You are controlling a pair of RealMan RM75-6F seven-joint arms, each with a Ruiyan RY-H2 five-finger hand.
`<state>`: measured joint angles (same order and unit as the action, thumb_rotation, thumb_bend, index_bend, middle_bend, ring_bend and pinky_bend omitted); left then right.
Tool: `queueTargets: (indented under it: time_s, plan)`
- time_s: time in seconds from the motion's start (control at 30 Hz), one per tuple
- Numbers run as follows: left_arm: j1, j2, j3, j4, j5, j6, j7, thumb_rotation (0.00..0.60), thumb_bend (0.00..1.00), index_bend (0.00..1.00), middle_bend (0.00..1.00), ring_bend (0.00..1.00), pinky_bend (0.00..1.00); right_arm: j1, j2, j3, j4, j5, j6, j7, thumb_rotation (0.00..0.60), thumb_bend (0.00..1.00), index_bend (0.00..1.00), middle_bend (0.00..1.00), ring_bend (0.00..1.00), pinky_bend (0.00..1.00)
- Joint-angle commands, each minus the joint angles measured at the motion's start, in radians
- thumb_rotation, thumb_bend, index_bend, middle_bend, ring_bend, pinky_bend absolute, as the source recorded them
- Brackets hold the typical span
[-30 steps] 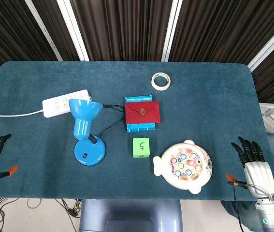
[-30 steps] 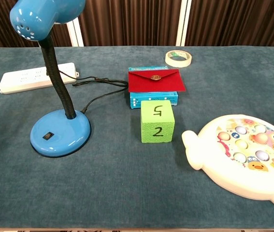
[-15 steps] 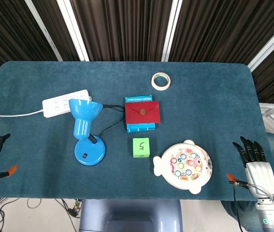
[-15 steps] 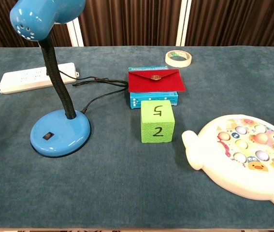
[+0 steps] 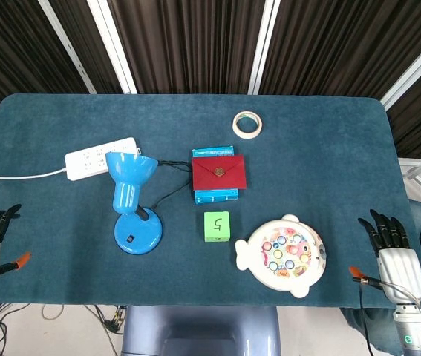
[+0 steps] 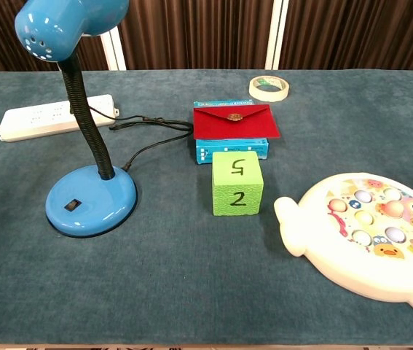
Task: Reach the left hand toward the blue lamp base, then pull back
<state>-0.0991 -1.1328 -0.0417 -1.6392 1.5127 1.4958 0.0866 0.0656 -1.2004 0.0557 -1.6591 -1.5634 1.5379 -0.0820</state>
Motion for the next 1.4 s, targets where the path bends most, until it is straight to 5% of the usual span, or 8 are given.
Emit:
queueTargets:
  time_s: [0.03,0.23,0.47,0.83,1.4]
  plan:
    - [-0.008,-0.025,0.005,0.033,0.039,0.015,-0.003,0.600,0.20,0.12,0.51,0.43,0.50,0.000,-0.001,0.001,-0.001,0.002,0.000,0.000,0.600,0.14,0.14,0.01,0.01,0.00]
    - [-0.049,-0.063,0.048,0.069,0.102,-0.062,-0.003,0.600,0.34,0.14,0.68,0.59,0.66,-0.003,0.001,0.005,-0.003,0.009,0.004,-0.002,0.600,0.14,0.14,0.01,0.01,0.00]
    - [-0.135,-0.105,0.080,0.097,0.091,-0.260,-0.005,0.600,0.34,0.11,0.67,0.59,0.68,-0.006,0.001,0.011,-0.008,0.022,0.007,-0.001,0.600,0.14,0.14,0.01,0.01,0.00]
    - [-0.209,-0.170,0.084,0.087,0.061,-0.402,0.111,0.600,0.34,0.10,0.67,0.59,0.68,-0.009,0.001,0.018,-0.012,0.034,0.009,-0.005,0.600,0.14,0.14,0.01,0.01,0.00]
    - [-0.252,-0.230,0.087,0.045,0.025,-0.464,0.237,0.600,0.34,0.09,0.67,0.59,0.69,-0.011,0.008,0.021,-0.018,0.044,0.006,0.005,0.600,0.14,0.14,0.01,0.01,0.00]
